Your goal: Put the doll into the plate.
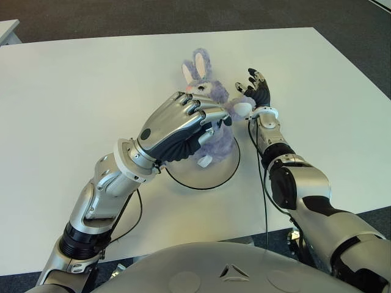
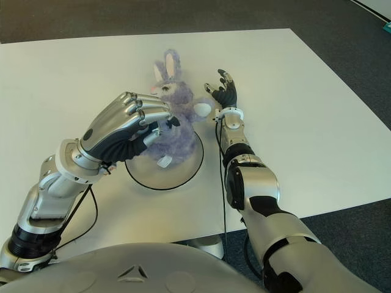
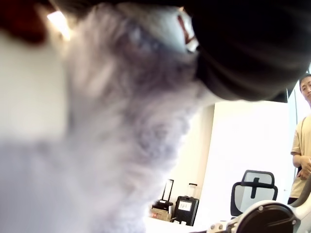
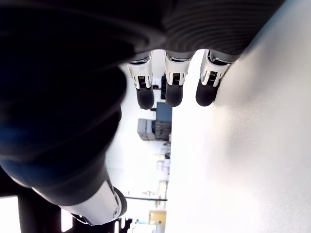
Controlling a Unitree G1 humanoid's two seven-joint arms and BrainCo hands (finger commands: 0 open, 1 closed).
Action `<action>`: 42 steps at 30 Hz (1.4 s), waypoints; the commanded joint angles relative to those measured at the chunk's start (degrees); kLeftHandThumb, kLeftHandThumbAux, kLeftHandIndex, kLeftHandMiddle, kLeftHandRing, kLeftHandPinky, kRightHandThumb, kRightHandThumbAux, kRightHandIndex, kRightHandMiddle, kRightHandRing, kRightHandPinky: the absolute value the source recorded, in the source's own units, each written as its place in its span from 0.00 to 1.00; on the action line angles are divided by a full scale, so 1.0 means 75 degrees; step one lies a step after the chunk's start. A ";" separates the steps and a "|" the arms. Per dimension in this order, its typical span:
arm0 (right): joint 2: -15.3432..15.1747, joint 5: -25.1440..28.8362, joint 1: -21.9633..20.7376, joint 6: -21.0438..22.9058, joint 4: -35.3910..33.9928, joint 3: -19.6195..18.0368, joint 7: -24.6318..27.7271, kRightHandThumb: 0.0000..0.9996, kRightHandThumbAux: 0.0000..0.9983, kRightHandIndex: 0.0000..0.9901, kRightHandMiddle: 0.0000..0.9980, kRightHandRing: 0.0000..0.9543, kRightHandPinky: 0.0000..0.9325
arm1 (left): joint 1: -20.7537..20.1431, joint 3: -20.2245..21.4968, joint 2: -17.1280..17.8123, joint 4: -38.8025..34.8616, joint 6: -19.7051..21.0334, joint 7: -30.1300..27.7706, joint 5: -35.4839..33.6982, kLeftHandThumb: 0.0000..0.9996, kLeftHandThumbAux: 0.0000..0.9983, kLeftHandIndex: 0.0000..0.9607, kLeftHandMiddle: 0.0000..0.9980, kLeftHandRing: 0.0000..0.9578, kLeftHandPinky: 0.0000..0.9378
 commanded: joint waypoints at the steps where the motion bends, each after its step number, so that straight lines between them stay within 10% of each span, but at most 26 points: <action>1: 0.0250 0.0083 0.0717 0.0600 0.0476 -0.0007 0.0090 0.38 0.87 0.13 0.06 0.03 0.06 | 0.0138 -0.0015 0.0000 -0.0084 -0.0093 -0.0056 0.0024 0.85 0.67 0.40 0.53 0.79 0.83; 42: 0.0260 0.0082 0.0735 0.0560 0.0463 -0.0007 0.0114 0.42 0.85 0.12 0.05 0.02 0.06 | 0.0140 0.0189 -0.0280 0.0169 -0.0699 0.0683 0.0445 0.85 0.67 0.41 0.54 0.81 0.85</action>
